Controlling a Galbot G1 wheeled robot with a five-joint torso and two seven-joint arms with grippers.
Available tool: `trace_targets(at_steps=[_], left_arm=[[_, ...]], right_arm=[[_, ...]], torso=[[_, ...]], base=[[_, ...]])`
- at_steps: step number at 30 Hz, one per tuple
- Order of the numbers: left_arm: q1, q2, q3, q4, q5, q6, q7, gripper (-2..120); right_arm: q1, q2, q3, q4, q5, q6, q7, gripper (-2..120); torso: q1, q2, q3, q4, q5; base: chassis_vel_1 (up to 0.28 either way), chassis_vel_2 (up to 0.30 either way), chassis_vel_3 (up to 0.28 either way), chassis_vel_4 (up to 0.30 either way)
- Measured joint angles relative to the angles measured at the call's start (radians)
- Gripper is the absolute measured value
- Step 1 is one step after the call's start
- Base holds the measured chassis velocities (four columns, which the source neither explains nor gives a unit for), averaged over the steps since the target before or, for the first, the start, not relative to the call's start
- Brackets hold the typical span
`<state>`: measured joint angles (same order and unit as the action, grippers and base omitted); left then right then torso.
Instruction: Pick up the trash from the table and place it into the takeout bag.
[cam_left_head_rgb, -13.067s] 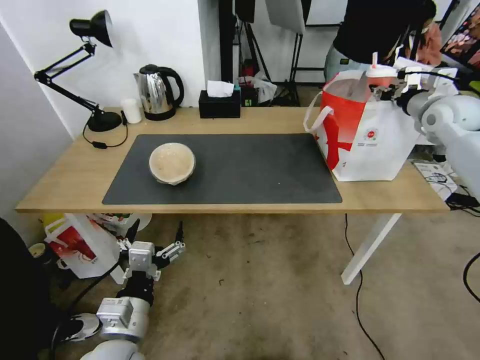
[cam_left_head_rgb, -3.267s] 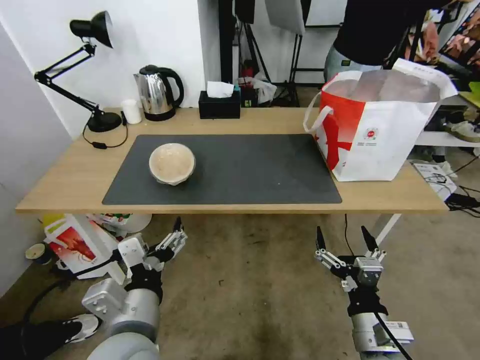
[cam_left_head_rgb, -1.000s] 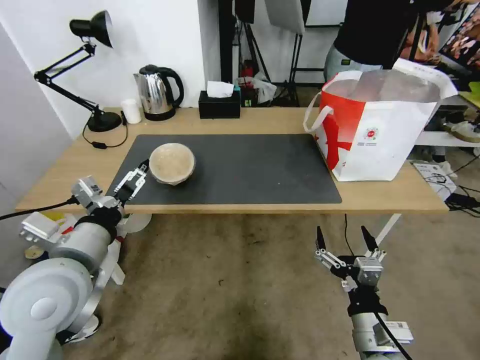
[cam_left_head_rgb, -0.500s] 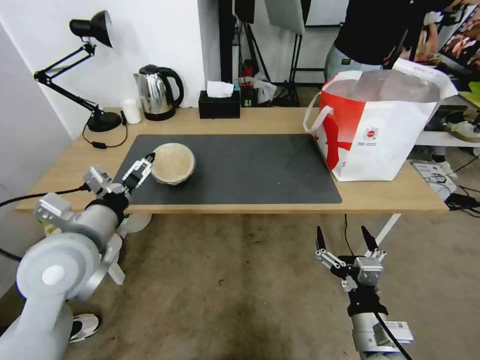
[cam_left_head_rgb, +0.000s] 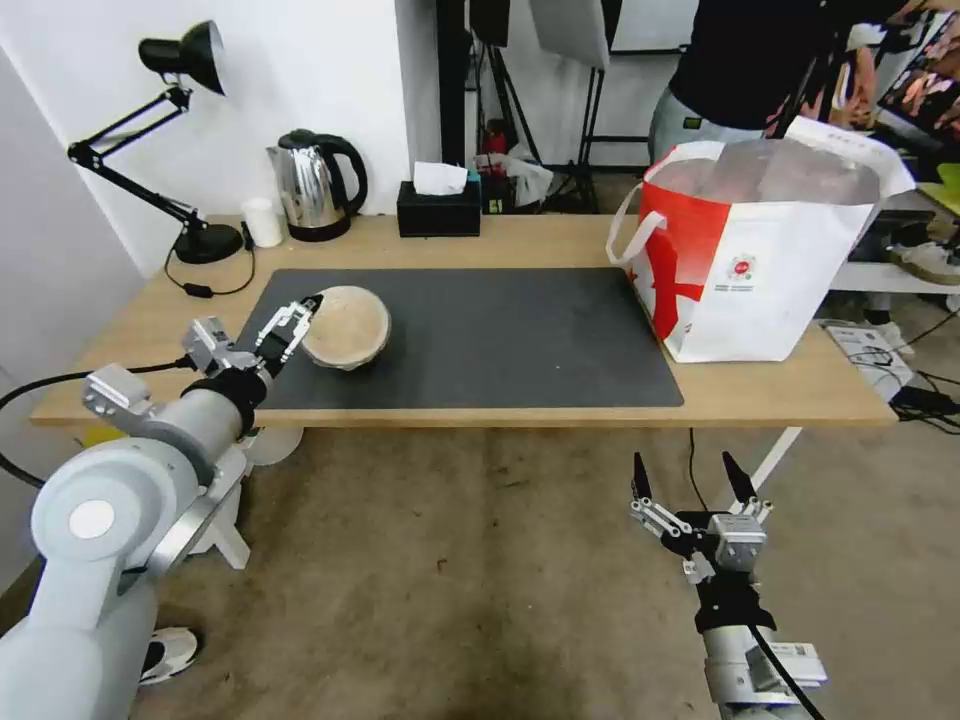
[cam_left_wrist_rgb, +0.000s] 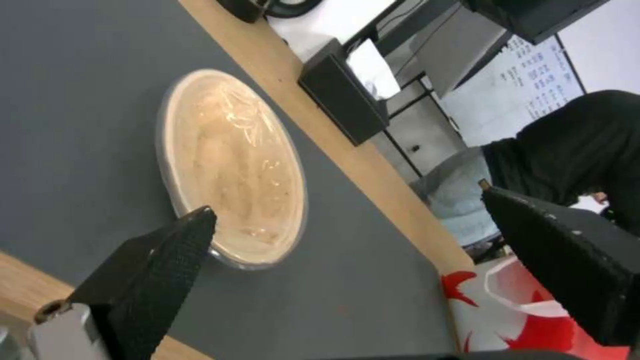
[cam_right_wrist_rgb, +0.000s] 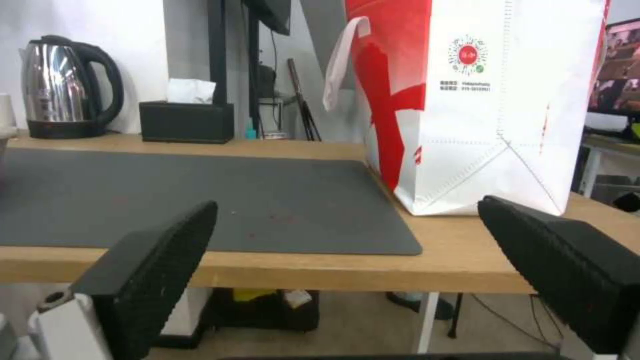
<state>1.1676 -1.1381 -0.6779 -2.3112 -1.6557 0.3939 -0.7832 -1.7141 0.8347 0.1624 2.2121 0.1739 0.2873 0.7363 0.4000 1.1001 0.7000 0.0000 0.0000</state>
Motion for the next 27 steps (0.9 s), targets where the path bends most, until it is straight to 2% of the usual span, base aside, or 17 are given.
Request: trace_targets(at_steps=[18, 27], left_arm=[[-0.031, 0.023, 0.001, 0.044, 0.025, 0.001, 0.002, 100], [-0.096, 0.045, 0.036, 0.141, 0.044, 0.001, -0.001, 100]], right_arm=[[0.0, 0.0, 0.0, 0.0, 0.0, 0.0, 0.0, 100], [0.0, 0.0, 0.0, 0.0, 0.0, 0.0, 0.0, 100]], torso=[[0.0, 0.0, 0.0, -0.0001, -0.0001], [0.0, 0.0, 0.0, -0.0001, 0.0]], base=[[0.0, 0.0, 0.0, 0.0], [0.0, 0.0, 0.0, 0.0]])
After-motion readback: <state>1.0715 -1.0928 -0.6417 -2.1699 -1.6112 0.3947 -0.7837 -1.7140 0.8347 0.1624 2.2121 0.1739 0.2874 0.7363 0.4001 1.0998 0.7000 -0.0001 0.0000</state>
